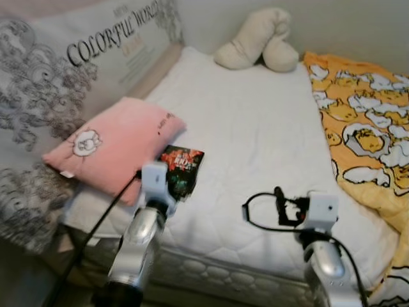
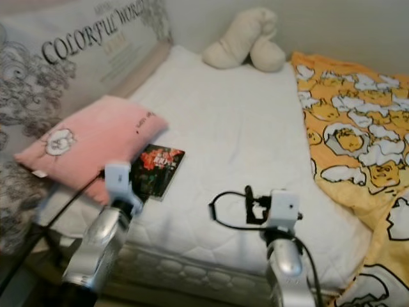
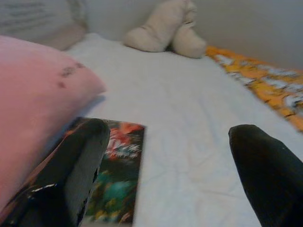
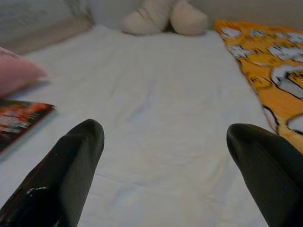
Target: Clean up the room
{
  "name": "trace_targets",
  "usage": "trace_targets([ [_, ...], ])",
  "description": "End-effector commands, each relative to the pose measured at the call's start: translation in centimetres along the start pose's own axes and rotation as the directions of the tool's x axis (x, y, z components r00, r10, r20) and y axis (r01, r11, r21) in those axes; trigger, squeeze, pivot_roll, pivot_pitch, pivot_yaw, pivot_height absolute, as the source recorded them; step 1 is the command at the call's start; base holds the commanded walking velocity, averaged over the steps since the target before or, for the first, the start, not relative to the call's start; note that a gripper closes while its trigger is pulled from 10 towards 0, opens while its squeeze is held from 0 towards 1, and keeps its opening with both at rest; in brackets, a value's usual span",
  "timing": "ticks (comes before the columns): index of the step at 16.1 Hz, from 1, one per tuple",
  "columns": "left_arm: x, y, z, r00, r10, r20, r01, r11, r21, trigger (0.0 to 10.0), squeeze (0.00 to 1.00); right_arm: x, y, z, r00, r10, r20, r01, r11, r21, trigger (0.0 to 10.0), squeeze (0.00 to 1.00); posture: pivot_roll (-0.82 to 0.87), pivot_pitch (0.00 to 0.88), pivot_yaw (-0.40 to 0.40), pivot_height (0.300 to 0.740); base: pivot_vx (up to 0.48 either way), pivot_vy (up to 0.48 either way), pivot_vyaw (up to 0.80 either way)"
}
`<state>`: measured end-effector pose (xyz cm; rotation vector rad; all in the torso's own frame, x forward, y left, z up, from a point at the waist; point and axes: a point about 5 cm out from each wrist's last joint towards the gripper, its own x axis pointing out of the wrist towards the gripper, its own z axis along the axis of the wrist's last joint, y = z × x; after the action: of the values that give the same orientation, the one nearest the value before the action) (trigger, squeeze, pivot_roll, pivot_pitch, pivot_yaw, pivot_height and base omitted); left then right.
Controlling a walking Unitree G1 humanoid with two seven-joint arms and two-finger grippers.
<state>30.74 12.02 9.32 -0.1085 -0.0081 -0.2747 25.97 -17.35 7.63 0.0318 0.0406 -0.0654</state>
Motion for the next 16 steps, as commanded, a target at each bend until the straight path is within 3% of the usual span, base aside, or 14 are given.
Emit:
trace_targets([
  [1, 0.3, -0.3, 0.2, 1.000, -0.016, 0.011, 0.016, 1.000, 0.014, 10.0, 0.00, -0.5, -1.1, -0.5, 0.999, -0.041, -0.005, 0.041, 0.999, -0.008, 10.0, 1.00, 0.07, 0.000, 0.006, 0.740, 0.000, -0.442, 0.00],
  [4, 0.9, 0.0, 0.7, 0.996, -0.084, 0.017, 0.082, 0.993, 0.090, 10.0, 0.00, -0.6, -1.1, -1.4, 0.998, -0.044, -0.041, 0.041, 0.995, -0.086, 10.0, 1.00, 0.06, 0.000, 0.003, 0.740, 0.000, -0.442, -0.24],
  [6, 1.1, -0.3, 0.3, 0.992, -0.122, -0.022, 0.123, 0.989, 0.081, 10.0, 0.00, -0.5, -1.1, -1.4, 0.999, -0.035, -0.039, 0.031, 0.995, -0.090, 10.0, 1.00, 0.06, 0.000, -0.001, 0.740, 0.135, -0.418, -0.74],
  [8, 1.6, -0.9, -0.2, 0.989, -0.133, -0.058, 0.139, 0.982, 0.128, 10.0, 0.00, -0.5, -1.1, -1.5, 0.999, -0.018, -0.039, 0.014, 0.995, -0.104, 10.0, 1.00, 0.06, 0.000, -0.006, 0.740, 0.000, 0.000, -0.74],
  [10, 1.8, -0.7, -0.5, 0.991, -0.113, -0.067, 0.119, 0.987, 0.105, 10.0, 0.00, -0.4, -0.6, -1.7, 0.998, 0.040, -0.045, -0.045, 0.992, -0.120, 10.0, 1.00, 0.06, 0.000, -0.010, 0.740, 0.000, 0.000, -0.73],
  [11, 1.8, -0.3, -1.0, 0.992, -0.084, -0.090, 0.093, 0.991, 0.093, 10.0, 0.00, -0.4, -0.5, -2.0, 0.997, 0.046, -0.062, -0.052, 0.994, -0.100, 10.0, 0.39, 0.07, 0.000, -0.013, 0.740, 0.000, 0.000, -0.73],
  [12, 1.5, -0.1, -1.5, 0.992, -0.071, -0.108, 0.082, 0.991, 0.103, 10.0, 0.00, -0.3, -0.8, -2.1, 0.997, 0.026, -0.074, -0.032, 0.996, -0.079, 10.0, 0.07, 0.07, 0.000, -0.013, 0.740, 0.000, 0.000, -0.73],
  [13, 1.3, 0.2, -1.9, 0.991, -0.051, -0.122, 0.064, 0.993, 0.104, 10.0, 0.00, -0.4, -1.0, -2.3, 0.997, 0.024, -0.076, -0.030, 0.996, -0.083, 10.0, 0.00, 0.08, 0.000, -0.013, 0.740, 0.000, 0.000, -0.72],
  [16, 0.0, 1.5, -3.8, 0.982, 0.038, -0.185, -0.021, 0.996, 0.091, 10.0, 0.00, -0.8, -1.1, -3.1, 0.994, 0.031, -0.104, -0.037, 0.998, -0.054, 10.0, 0.00, 0.09, 0.000, -0.027, 0.740, 0.000, 0.000, -0.72],
])
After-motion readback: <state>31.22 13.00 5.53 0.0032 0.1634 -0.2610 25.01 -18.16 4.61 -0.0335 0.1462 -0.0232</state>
